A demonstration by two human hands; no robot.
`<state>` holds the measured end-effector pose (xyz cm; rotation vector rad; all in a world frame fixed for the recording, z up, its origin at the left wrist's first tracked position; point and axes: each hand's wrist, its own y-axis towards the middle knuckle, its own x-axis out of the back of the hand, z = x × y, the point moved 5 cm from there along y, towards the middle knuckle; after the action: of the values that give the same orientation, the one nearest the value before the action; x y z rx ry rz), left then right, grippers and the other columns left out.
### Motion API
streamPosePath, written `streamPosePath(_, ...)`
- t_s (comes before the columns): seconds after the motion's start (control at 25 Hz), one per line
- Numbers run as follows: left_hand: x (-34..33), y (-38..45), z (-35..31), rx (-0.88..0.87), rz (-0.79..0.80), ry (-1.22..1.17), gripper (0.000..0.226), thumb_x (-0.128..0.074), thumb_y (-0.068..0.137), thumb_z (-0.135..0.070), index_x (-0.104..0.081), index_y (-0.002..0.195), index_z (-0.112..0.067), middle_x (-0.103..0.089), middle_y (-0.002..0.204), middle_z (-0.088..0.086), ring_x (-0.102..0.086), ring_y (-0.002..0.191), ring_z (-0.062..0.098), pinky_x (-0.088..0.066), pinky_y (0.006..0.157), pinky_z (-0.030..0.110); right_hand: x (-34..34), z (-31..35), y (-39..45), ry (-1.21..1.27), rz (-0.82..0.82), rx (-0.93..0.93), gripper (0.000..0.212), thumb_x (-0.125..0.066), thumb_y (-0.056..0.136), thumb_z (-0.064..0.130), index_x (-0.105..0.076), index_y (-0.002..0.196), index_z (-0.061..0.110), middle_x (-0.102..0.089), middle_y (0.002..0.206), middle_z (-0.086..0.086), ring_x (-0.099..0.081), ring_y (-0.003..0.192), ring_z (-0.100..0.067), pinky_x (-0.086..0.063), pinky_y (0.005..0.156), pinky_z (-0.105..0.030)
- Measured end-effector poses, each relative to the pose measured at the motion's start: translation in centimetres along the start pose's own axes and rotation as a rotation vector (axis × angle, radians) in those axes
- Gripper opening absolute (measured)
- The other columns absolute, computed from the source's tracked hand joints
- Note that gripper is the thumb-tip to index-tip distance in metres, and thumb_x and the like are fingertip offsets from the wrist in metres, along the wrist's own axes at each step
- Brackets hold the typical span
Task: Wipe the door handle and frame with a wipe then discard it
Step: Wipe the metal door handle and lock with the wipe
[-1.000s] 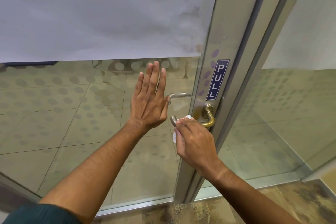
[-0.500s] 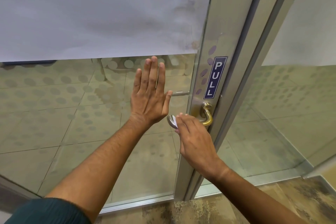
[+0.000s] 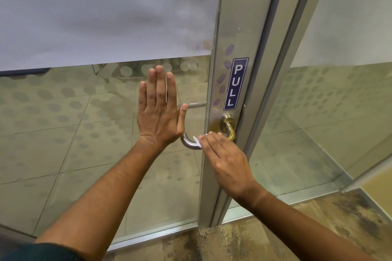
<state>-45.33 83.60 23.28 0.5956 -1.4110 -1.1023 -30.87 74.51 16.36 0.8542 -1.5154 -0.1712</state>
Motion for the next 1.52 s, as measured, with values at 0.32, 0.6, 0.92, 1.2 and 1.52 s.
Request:
streamPosePath(0.32, 0.0, 0.0, -0.1, -0.002, 0.003, 0.014, 0.082, -0.037, 0.096, -0.043, 0.005, 0.152, 0.0, -0.005, 0.156, 0.025, 0.025, 0.149, 0.026, 0.015, 0.122, 0.041, 1.2, -0.6, 0.5, 0.136, -0.033, -0.099, 0.055, -0.063, 0.076, 0.013, -0.059, 0.129, 0.0, -0.061, 0.131, -0.019, -0.056, 0.125, -0.032, -0.031, 0.111, -0.042)
streamPosePath(0.6, -0.1, 0.0, 0.0, 0.003, 0.007, 0.015, 0.085, -0.038, 0.096, -0.044, 0.007, 0.151, 0.001, -0.003, 0.156, 0.024, 0.026, 0.148, 0.026, 0.016, 0.121, 0.04, 0.5, -0.2, 0.0, 0.077, -0.031, 0.004, 0.059, -0.069, 0.068, 0.003, -0.06, 0.126, -0.001, -0.067, 0.121, -0.019, -0.064, 0.114, -0.032, -0.033, 0.104, -0.041)
streamPosePath(0.92, -0.2, 0.1, 0.0, 0.016, 0.017, 0.036, 0.081, -0.038, 0.095, -0.045, -0.006, 0.152, 0.002, -0.004, 0.155, 0.023, 0.027, 0.148, 0.025, 0.017, 0.121, 0.039, 0.3, -3.3, -0.8, 0.13, -0.038, -0.002, 0.045, -0.044, 0.086, 0.001, -0.059, 0.128, -0.003, -0.064, 0.124, -0.021, -0.059, 0.121, -0.035, -0.04, 0.108, -0.045)
streamPosePath(1.2, -0.2, 0.1, -0.1, 0.03, 0.032, 0.056, 0.08, -0.038, 0.095, -0.046, -0.007, 0.152, 0.002, -0.003, 0.155, 0.024, 0.029, 0.147, 0.023, 0.017, 0.121, 0.039, -0.2, -5.9, -0.5, 0.202, 0.051, -0.118, 0.06, -0.071, 0.07, -0.013, -0.059, 0.129, -0.002, -0.06, 0.13, -0.022, -0.058, 0.122, -0.036, -0.053, 0.096, -0.048)
streamPosePath(1.52, -0.1, 0.2, -0.1, 0.015, 0.042, 0.082, 0.084, -0.044, 0.094, -0.045, -0.008, 0.151, 0.003, -0.003, 0.154, 0.026, 0.005, 0.146, 0.036, 0.018, 0.121, 0.039, -0.6, -5.8, -0.3, 0.456, -0.191, -0.467, 0.049, -0.072, 0.076, -0.011, -0.066, 0.123, 0.005, -0.066, 0.118, -0.009, -0.063, 0.109, -0.021, -0.048, 0.096, -0.027)
